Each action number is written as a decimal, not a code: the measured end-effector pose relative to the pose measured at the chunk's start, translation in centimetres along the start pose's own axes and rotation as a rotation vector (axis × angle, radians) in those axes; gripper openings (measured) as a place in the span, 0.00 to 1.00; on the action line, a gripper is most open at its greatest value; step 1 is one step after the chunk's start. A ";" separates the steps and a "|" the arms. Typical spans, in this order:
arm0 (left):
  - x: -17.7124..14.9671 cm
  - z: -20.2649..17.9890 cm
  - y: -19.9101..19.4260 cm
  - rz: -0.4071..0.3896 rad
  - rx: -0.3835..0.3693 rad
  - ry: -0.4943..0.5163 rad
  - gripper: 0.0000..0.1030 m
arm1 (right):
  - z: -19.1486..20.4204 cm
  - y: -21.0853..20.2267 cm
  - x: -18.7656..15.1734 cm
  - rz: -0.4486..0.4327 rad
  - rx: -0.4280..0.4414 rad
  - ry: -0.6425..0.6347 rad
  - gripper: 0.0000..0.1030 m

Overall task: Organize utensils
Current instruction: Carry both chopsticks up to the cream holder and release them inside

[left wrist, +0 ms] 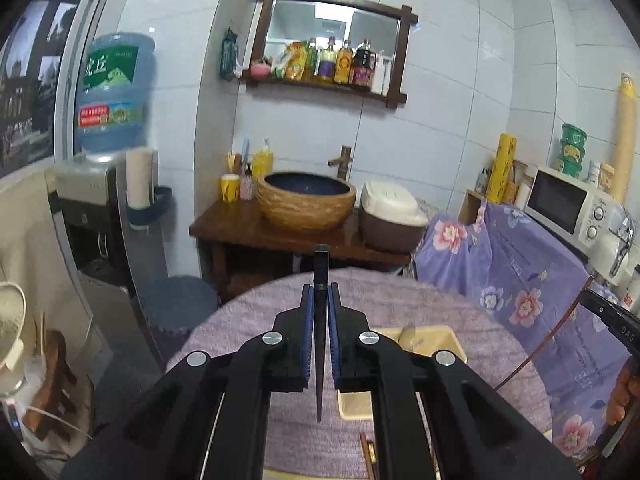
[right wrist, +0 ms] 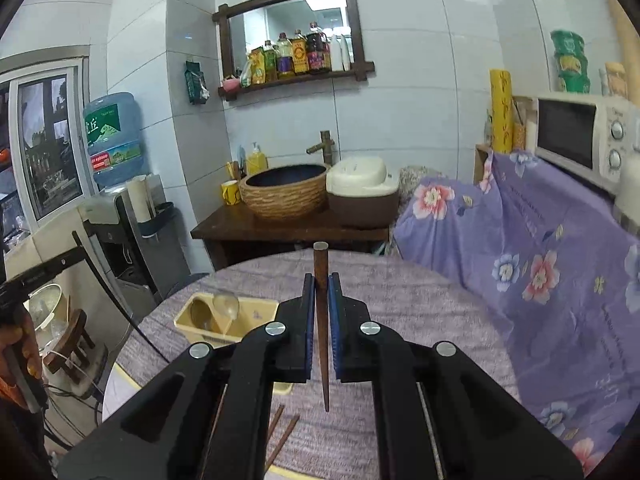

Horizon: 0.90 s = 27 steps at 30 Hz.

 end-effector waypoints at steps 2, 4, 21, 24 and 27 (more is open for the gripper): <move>2.0 -0.4 -0.3 -0.022 -0.015 -0.002 0.08 | 0.8 -0.5 2.2 -0.037 0.002 -0.020 0.07; 3.7 -1.0 -0.8 -0.053 -0.027 0.001 0.08 | 1.9 -0.9 4.1 -0.062 0.021 -0.030 0.07; 1.1 -5.3 6.4 -0.013 -0.089 0.015 0.08 | 9.0 3.7 3.4 -0.037 0.111 -0.032 0.08; -1.6 -4.6 8.5 0.047 -0.080 -0.009 0.08 | 9.2 5.6 0.9 0.011 0.104 -0.030 0.08; -3.9 -4.3 9.8 0.091 -0.077 -0.012 0.08 | 9.2 7.3 -1.1 0.053 0.097 -0.025 0.08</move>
Point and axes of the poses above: each gripper's, at about its wrist camera, not at the fingertips, and y roughly the way its jaws point, z to its left, x to its top, the point moved 2 cm from there along y, roughly the way its jaws point, and after that the axes turned 10 degrees about -x, right-handed, at the moved point
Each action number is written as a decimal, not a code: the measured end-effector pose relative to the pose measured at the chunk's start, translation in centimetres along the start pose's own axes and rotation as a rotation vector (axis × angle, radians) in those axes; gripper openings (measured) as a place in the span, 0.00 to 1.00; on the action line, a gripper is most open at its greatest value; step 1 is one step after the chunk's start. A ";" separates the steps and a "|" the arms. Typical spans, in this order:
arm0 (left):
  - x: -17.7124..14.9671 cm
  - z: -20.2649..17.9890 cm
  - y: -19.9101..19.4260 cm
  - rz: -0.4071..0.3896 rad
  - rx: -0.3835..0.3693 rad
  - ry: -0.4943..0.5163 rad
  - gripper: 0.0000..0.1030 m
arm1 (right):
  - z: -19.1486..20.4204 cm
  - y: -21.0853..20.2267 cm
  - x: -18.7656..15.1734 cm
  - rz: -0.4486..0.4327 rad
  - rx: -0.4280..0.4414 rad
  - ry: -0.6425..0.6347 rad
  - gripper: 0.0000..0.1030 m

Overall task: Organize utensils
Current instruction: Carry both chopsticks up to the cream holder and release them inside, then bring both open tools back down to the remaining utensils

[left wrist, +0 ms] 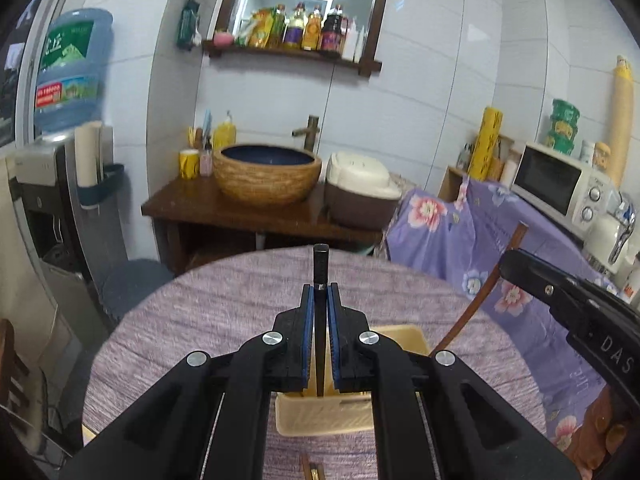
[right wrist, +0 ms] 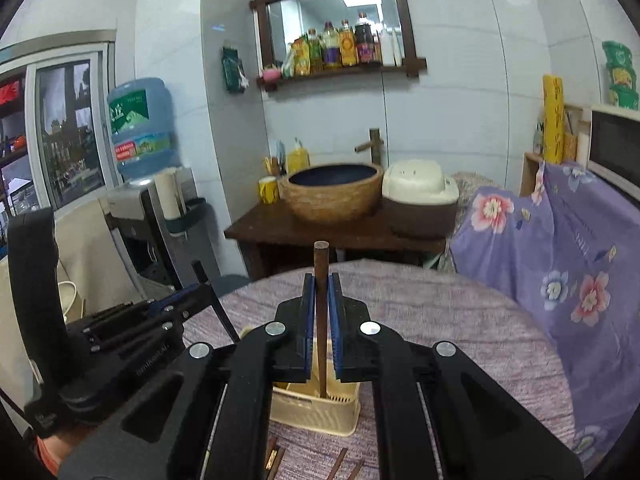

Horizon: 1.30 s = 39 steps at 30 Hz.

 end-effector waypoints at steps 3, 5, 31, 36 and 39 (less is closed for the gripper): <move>-1.3 0.4 0.8 0.031 0.000 -0.012 0.08 | -0.4 1.3 -1.1 0.026 -0.006 0.016 0.08; -1.5 0.5 0.9 0.020 0.015 -0.004 0.08 | -0.7 1.6 -1.4 0.025 -0.017 0.021 0.07; -18.0 2.8 -2.7 0.341 0.046 -0.036 0.87 | -2.9 -1.3 -20.8 0.304 -0.228 -0.015 0.59; -20.7 1.9 -3.4 0.347 0.082 -0.011 0.87 | -1.7 -2.4 -24.7 0.362 -0.230 -0.057 0.62; -21.7 1.3 -3.8 0.360 0.091 0.026 0.80 | -1.0 -2.7 -26.7 0.414 -0.214 -0.076 0.64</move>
Point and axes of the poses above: each gripper's, at about its wrist camera, not at the fingertips, and y roughly the way its jaws point, z to its left, x to its top, the point moved 2 cm from there along y, roughly the way its jaws point, and after that the axes turned 10 degrees about -x, right-handed, at the moved point
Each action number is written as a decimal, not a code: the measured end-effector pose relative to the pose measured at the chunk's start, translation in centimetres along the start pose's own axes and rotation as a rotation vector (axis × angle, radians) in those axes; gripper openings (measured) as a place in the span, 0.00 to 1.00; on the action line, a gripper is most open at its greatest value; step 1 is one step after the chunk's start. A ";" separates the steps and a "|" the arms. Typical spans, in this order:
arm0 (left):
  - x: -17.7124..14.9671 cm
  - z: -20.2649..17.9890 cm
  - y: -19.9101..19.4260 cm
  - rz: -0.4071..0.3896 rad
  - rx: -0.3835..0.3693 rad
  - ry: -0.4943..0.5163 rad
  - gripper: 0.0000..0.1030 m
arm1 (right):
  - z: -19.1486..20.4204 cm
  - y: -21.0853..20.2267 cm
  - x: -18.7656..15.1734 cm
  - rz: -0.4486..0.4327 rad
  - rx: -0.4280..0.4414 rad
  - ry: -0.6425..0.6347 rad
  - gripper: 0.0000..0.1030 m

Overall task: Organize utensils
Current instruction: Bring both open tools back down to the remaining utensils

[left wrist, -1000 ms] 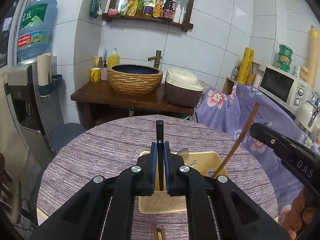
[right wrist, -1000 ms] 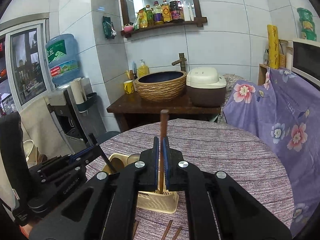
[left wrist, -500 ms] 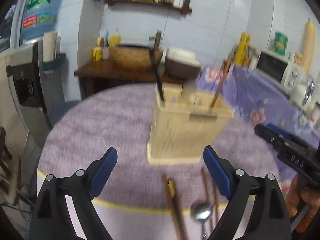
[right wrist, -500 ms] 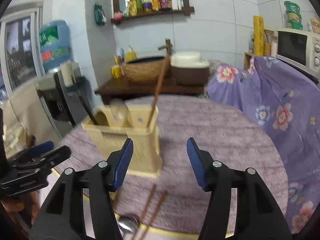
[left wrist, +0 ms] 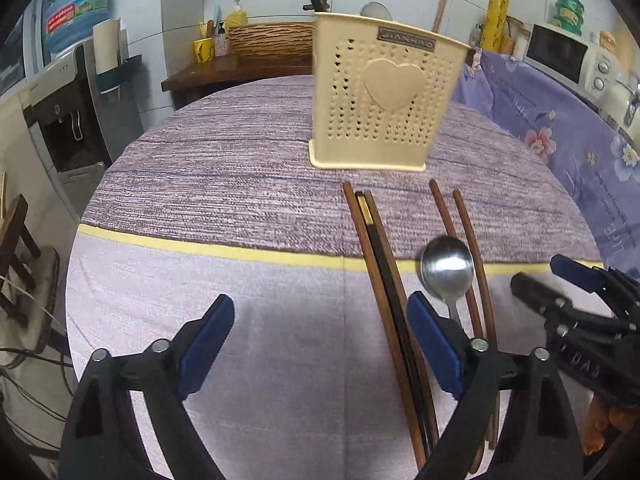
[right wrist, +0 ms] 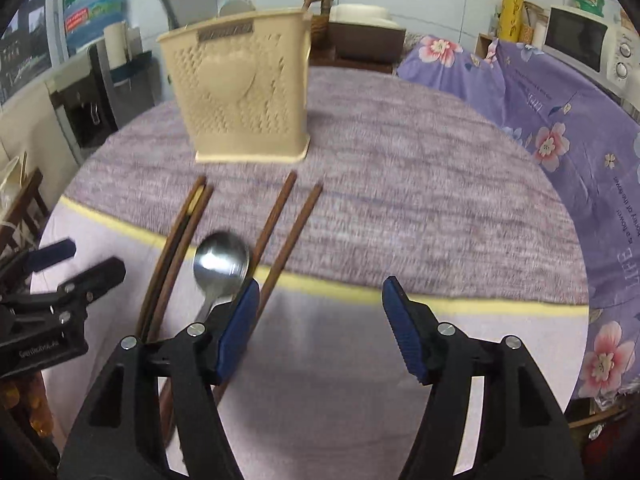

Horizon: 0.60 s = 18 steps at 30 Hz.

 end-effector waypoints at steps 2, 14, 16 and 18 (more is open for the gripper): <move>-0.6 -0.2 0.3 0.020 -0.007 0.005 0.74 | 0.5 0.1 -0.9 0.022 0.015 -0.006 0.66; -1.9 -1.1 1.2 0.073 -0.042 0.005 0.58 | 1.7 0.1 -1.8 0.066 0.010 -0.019 0.66; -2.0 -1.3 1.3 0.079 -0.049 0.004 0.57 | 1.7 0.1 -1.7 0.070 0.008 -0.023 0.66; -2.0 -1.5 1.4 0.076 -0.045 0.010 0.55 | 1.8 0.1 -1.7 0.069 0.001 -0.029 0.66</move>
Point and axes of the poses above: each gripper's, at about its wrist camera, not at the fingertips, and y roughly the way its jaws point, z to its left, x to its top, the point moved 2 cm from there along y, roughly the way its jaws point, and after that the axes turned 10 degrees about -x, right-handed, at the moved point
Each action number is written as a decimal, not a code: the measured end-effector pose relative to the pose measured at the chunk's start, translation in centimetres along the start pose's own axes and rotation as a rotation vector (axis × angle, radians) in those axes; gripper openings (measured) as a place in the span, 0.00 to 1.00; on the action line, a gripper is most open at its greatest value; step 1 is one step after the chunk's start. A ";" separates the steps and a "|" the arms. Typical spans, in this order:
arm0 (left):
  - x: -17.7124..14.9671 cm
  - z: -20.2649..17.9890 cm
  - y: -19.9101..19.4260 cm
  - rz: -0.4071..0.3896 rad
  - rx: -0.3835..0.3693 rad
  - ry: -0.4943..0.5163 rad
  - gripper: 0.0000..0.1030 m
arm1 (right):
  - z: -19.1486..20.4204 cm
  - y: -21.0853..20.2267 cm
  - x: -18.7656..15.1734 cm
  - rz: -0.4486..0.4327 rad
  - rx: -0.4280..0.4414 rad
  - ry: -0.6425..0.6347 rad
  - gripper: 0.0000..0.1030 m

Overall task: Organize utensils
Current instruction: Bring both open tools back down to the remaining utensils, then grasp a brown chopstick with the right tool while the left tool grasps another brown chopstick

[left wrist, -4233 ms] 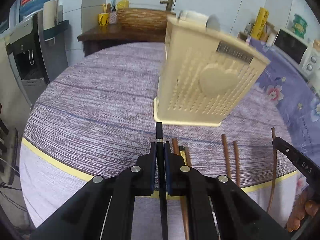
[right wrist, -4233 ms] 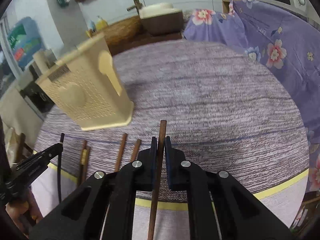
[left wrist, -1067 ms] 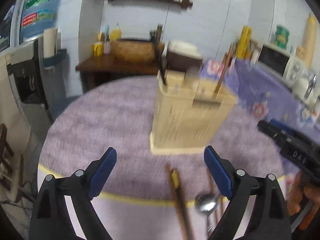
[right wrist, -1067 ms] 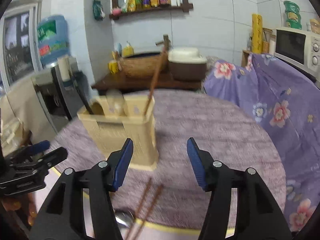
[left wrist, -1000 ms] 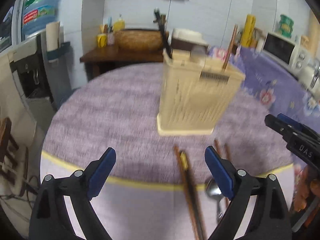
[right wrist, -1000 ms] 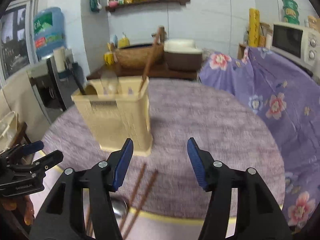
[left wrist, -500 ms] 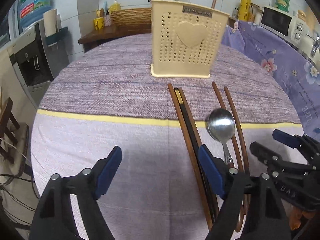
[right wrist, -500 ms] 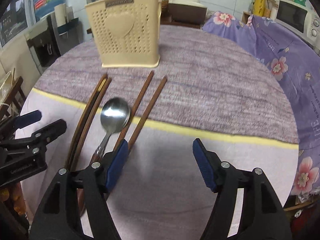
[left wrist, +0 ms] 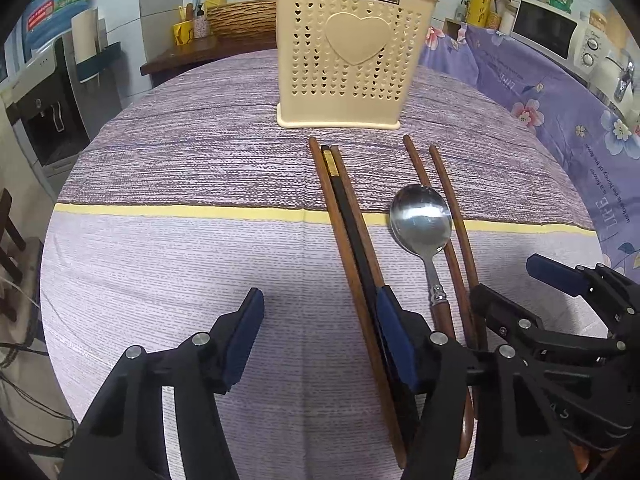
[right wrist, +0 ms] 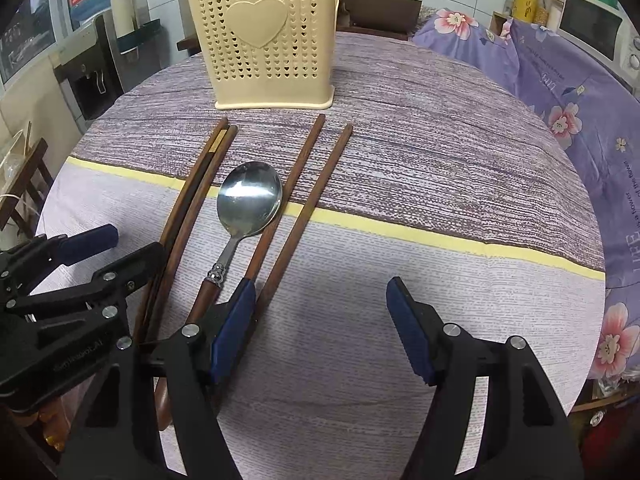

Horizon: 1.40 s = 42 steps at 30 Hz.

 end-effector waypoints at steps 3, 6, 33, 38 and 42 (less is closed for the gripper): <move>-0.1 0.1 -0.1 0.000 0.003 0.001 0.55 | 0.0 0.0 0.0 0.004 -0.004 -0.007 0.66; 0.0 0.6 -0.2 0.008 0.024 0.001 0.55 | -0.4 -0.2 0.0 0.004 -0.022 -0.021 0.66; 6.6 4.1 2.6 -0.006 0.046 -0.127 0.42 | -3.1 3.6 7.6 -0.003 0.033 0.202 0.40; 6.9 4.5 4.0 0.009 0.090 -0.131 0.24 | -2.5 5.1 7.9 0.040 0.004 0.198 0.36; 7.2 4.2 4.2 0.000 0.110 -0.113 0.21 | -2.0 6.0 7.9 0.058 -0.016 0.185 0.26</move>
Point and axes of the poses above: each gripper's, at about its wrist camera, not at the fingertips, and y roughly the way its jaws point, z to its left, x to its top, the point moved 2 cm from there along y, roughly the way its jaws point, and after that the axes turned 10 degrees about -x, right-handed, at the moved point
